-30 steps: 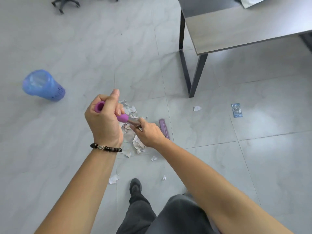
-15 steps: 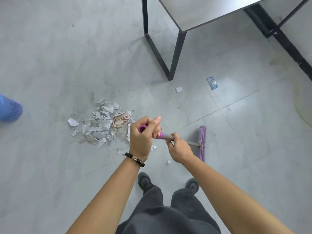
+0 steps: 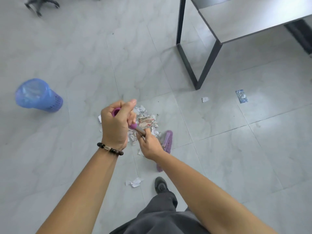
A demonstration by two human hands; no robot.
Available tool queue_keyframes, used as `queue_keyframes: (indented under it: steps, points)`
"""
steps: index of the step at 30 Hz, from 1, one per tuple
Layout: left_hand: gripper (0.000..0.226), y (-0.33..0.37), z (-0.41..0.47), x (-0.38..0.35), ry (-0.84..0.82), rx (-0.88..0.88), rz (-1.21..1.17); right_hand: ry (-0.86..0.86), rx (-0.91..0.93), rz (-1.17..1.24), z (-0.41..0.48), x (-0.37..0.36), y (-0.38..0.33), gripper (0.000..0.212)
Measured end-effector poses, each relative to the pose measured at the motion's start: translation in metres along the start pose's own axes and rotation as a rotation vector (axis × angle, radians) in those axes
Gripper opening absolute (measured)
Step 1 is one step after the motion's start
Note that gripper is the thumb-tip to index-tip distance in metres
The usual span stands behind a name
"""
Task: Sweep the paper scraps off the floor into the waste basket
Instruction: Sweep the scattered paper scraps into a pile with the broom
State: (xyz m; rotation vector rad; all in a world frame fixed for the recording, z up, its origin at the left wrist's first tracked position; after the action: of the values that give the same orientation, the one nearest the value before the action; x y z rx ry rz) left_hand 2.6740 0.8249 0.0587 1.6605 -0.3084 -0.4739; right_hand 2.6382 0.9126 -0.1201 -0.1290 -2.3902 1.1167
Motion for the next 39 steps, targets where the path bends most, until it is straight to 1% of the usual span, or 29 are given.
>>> queue_keyframes:
  steps: [4,7,10,13,16,20,23,25,29,32,34,36,39]
  points:
    - [0.049,0.025,0.002,-0.029,-0.053,-0.049,-0.014,0.007,0.052,-0.059,0.005,0.036,-0.031,0.029]
    - [0.047,0.041,0.008,-0.061,-0.105,-0.086,-0.028,0.063,0.062,-0.106,0.007,0.076,-0.044,0.022]
    - [0.045,0.051,0.016,-0.096,-0.156,-0.1,-0.077,0.124,0.036,-0.109,0.004,0.121,-0.039,0.026]
    - [0.044,0.042,0.018,-0.134,-0.221,-0.07,-0.117,0.19,-0.017,-0.113,0.003,0.17,-0.014,0.033]
    - [0.043,0.019,0.015,-0.179,-0.303,-0.048,-0.098,0.271,-0.059,-0.151,0.007,0.222,0.025,0.035]
    - [0.035,-0.02,0.014,-0.241,-0.401,-0.05,0.025,0.336,-0.109,-0.225,0.027,0.298,0.084,0.032]
    - [0.03,-0.053,0.027,-0.293,-0.456,0.022,0.104,0.346,-0.125,-0.268,0.056,0.358,0.128,0.029]
    - [0.026,-0.074,0.039,-0.331,-0.451,0.088,0.121,0.352,-0.135,-0.281,0.077,0.4,0.153,0.029]
    - [0.031,-0.115,0.058,-0.419,-0.441,0.176,0.127,0.363,-0.205,-0.308,0.115,0.482,0.202,0.027]
    - [0.041,-0.15,0.073,-0.481,-0.401,0.211,0.121,0.352,-0.256,-0.341,0.151,0.535,0.242,0.024]
    - [0.045,-0.176,0.081,-0.51,-0.333,0.25,0.127,0.311,-0.292,-0.375,0.176,0.558,0.267,0.026]
    - [0.042,-0.2,0.088,-0.526,-0.228,0.298,0.142,0.256,-0.316,-0.405,0.199,0.566,0.285,0.034]
    - [0.041,-0.218,0.093,-0.518,-0.054,0.345,0.127,0.183,-0.299,-0.417,0.219,0.549,0.291,0.04]
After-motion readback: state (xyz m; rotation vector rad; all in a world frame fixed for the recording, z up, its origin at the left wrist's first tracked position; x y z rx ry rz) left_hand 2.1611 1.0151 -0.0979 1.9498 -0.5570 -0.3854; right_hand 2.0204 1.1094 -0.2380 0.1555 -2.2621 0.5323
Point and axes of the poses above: each hand's wrist, its own z-axis towards the middle knuckle, its own x-axis out of the back of the hand, y = z × x, the point moved 6 cm from there along z, towards the middle knuckle, and after that the axes turned 1 degree about -x, right-handed, at the moved point
